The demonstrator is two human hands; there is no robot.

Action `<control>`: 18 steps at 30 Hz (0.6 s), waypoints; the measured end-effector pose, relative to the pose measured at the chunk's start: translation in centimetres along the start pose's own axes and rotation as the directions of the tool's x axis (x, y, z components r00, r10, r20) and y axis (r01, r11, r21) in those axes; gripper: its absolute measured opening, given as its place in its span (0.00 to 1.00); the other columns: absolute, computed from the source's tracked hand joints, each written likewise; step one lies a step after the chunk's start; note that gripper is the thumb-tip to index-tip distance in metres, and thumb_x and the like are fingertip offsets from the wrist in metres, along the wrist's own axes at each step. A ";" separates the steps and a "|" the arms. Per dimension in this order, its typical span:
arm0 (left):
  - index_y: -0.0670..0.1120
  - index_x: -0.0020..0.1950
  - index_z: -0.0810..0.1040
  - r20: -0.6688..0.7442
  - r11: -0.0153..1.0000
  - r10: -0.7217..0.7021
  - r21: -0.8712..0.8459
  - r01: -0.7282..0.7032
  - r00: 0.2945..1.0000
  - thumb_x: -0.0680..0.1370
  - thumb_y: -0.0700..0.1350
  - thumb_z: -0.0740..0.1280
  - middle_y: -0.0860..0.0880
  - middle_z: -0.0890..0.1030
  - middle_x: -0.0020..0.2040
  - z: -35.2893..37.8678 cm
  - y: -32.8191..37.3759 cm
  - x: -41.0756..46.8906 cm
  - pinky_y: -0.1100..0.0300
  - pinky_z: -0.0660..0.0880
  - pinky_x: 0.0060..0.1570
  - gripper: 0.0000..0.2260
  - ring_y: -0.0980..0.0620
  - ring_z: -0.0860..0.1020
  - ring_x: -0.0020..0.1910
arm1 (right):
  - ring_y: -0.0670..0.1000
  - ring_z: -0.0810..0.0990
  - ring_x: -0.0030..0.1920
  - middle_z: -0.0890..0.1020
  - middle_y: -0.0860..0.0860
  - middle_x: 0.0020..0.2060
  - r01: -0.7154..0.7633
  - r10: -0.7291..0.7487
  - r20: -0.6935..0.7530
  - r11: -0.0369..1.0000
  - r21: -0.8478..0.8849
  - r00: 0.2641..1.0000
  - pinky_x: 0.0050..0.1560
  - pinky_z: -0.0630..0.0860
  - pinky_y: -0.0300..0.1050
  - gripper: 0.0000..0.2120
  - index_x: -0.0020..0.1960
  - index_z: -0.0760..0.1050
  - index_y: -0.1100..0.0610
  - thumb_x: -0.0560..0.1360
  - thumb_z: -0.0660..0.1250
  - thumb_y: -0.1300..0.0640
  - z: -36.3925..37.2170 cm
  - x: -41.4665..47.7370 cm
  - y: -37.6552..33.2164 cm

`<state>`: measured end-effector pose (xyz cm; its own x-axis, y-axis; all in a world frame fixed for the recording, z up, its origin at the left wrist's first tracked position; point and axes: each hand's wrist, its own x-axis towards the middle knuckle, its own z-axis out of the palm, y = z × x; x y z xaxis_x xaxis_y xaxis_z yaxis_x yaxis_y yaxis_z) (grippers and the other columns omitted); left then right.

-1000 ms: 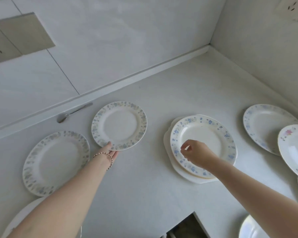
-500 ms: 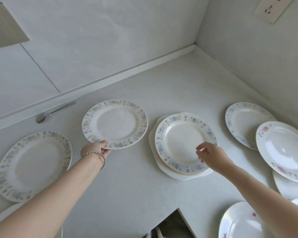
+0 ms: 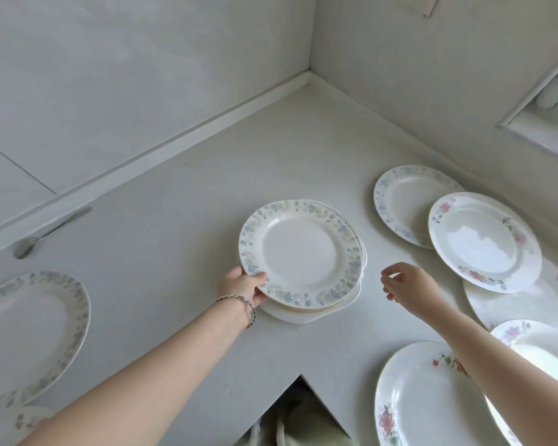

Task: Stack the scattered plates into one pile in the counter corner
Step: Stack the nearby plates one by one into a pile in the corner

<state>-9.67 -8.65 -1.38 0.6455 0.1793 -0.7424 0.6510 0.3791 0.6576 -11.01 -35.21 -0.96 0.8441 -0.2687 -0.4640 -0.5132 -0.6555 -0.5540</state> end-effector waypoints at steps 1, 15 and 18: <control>0.39 0.41 0.73 0.003 1.000 -0.019 -0.003 0.019 1.000 0.75 0.26 0.60 0.43 0.77 0.38 0.5 -0.4 0.1 0.54 0.81 0.34 0.10 0.48 0.76 0.36 | 0.48 0.78 0.32 0.81 0.51 0.33 -0.003 0.003 -0.004 1.000 0.002 1.000 0.44 0.78 0.48 0.03 0.47 0.74 0.55 0.75 0.62 0.58 -0.2 0.0 0.2; 0.42 0.39 0.75 0.001 0.638 0.081 0.768 -0.052 0.997 0.74 0.44 0.68 0.46 0.80 0.33 -0.4 -0.3 2.0 0.59 0.78 0.33 0.07 0.49 0.77 0.27 | 0.48 0.80 0.36 0.81 0.48 0.35 0.020 -0.019 0.058 1.000 -0.024 0.998 0.36 0.75 0.41 0.03 0.48 0.73 0.53 0.76 0.61 0.57 0.4 0.3 0.7; 0.43 0.37 0.70 0.023 0.406 0.232 0.906 -0.119 0.972 0.72 0.50 0.67 0.46 0.77 0.34 -0.3 -0.1 1.8 0.61 0.71 0.34 0.12 0.46 0.75 0.33 | 0.48 0.80 0.36 0.81 0.49 0.35 0.023 -0.021 0.074 0.999 -0.028 0.997 0.32 0.72 0.38 0.04 0.49 0.73 0.53 0.76 0.61 0.56 0.6 0.2 0.3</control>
<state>-8.66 -8.07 -2.84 0.7881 0.2412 -0.5663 0.5497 -0.6897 0.4712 -11.12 -35.01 -1.66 0.8411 -0.2021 -0.5017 -0.4887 -0.6813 -0.5449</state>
